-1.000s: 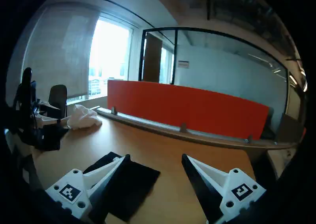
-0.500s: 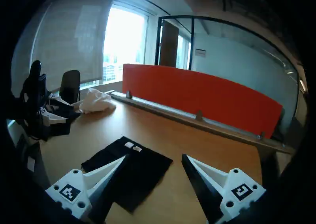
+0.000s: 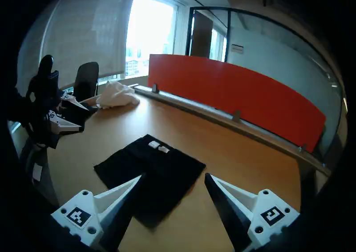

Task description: Fold towel

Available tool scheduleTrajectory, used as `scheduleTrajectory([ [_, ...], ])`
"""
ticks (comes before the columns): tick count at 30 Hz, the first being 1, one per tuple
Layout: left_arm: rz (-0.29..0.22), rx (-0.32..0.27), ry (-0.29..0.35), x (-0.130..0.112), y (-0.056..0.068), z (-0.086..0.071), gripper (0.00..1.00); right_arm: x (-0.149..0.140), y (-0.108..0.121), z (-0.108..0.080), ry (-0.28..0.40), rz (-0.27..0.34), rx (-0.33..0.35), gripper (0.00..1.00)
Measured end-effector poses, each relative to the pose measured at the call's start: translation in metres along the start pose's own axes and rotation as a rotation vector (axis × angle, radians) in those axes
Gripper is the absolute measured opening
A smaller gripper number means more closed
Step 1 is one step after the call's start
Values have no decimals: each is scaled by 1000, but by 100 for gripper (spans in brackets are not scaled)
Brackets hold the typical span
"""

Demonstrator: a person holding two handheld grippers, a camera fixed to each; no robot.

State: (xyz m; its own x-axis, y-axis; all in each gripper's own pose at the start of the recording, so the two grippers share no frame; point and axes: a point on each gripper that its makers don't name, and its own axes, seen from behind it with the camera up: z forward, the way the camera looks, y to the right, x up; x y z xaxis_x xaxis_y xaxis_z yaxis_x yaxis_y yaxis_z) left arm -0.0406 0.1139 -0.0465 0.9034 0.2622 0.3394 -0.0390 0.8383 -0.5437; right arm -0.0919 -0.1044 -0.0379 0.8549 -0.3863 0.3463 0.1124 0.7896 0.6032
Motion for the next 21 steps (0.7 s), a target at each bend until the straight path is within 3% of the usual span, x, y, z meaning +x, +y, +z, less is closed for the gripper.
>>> scheduleTrajectory([
  [21,21,-64,-131,-70,19,29,99,-77,-30,42,-133,-43,63,100],
])
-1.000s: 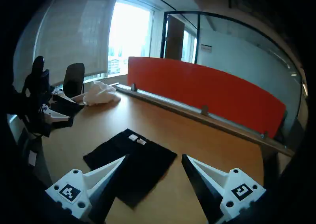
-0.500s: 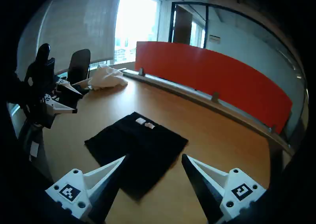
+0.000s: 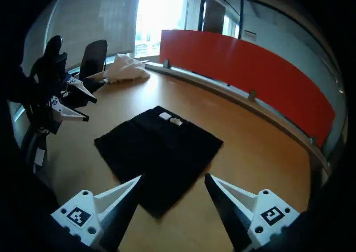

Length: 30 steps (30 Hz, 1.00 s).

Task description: Fold towel

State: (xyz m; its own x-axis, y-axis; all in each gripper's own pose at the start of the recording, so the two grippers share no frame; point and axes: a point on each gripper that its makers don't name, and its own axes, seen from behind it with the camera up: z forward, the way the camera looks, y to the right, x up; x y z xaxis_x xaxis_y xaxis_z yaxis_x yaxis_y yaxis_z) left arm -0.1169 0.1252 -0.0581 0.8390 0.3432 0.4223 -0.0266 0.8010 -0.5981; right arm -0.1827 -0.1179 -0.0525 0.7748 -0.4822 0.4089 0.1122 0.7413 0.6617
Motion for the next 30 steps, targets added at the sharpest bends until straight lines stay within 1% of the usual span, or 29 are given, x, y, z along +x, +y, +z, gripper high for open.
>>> scheduleTrajectory([
  [7,11,-23,-47,-21,6,13,98,-21,-8,12,-36,-1,18,100],
  [15,21,-50,-88,-39,15,26,99,-44,-14,21,-75,-2,32,100],
  [24,26,-67,-147,-59,20,38,98,-70,-20,29,-128,-9,54,100],
  [30,21,-73,-184,-71,24,42,99,-85,-23,32,-158,-13,67,100],
])
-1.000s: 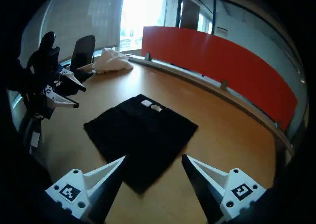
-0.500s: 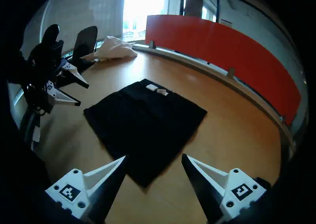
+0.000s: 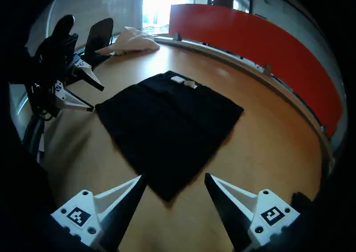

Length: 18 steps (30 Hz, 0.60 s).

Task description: Fold towel

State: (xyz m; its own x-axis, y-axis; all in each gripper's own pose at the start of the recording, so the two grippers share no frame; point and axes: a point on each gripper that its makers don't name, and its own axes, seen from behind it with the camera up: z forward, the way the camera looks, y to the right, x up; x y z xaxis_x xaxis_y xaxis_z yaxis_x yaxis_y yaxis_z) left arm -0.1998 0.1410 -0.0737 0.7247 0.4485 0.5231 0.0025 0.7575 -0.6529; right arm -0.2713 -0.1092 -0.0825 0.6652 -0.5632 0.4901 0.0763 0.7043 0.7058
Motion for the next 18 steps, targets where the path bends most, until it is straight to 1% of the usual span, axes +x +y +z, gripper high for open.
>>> scheduleTrajectory([
  [9,-19,-5,-49,-12,3,6,98,-14,-1,6,-35,4,15,100],
  [14,-23,-11,-72,-16,5,11,98,-17,-1,9,-45,5,25,100],
  [18,-23,-18,-85,-17,6,13,98,-18,-2,10,-52,1,33,98],
])
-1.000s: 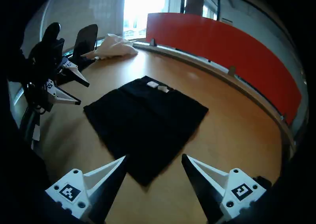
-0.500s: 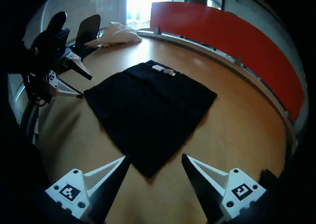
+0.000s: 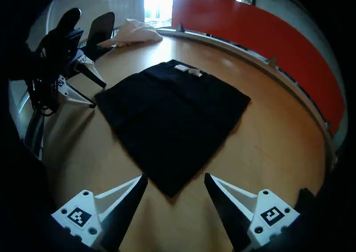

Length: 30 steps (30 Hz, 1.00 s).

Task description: Fold towel

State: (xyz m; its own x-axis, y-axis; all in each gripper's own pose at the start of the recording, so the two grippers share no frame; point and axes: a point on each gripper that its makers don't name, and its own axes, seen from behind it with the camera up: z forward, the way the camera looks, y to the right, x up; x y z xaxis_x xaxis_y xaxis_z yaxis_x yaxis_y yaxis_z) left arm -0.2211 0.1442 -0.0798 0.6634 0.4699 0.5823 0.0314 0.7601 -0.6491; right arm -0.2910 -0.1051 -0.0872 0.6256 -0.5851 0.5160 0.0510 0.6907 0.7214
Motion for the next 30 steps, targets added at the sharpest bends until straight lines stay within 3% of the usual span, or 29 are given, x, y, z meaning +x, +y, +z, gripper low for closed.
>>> scheduleTrajectory([
  [8,12,11,-19,-1,-2,2,88,-6,-1,2,-21,-2,19,91],
  [18,24,12,-28,-1,-1,2,84,-11,-8,3,-36,0,44,78],
  [30,56,-16,-46,1,8,3,56,-12,-3,3,-54,16,40,39],
])
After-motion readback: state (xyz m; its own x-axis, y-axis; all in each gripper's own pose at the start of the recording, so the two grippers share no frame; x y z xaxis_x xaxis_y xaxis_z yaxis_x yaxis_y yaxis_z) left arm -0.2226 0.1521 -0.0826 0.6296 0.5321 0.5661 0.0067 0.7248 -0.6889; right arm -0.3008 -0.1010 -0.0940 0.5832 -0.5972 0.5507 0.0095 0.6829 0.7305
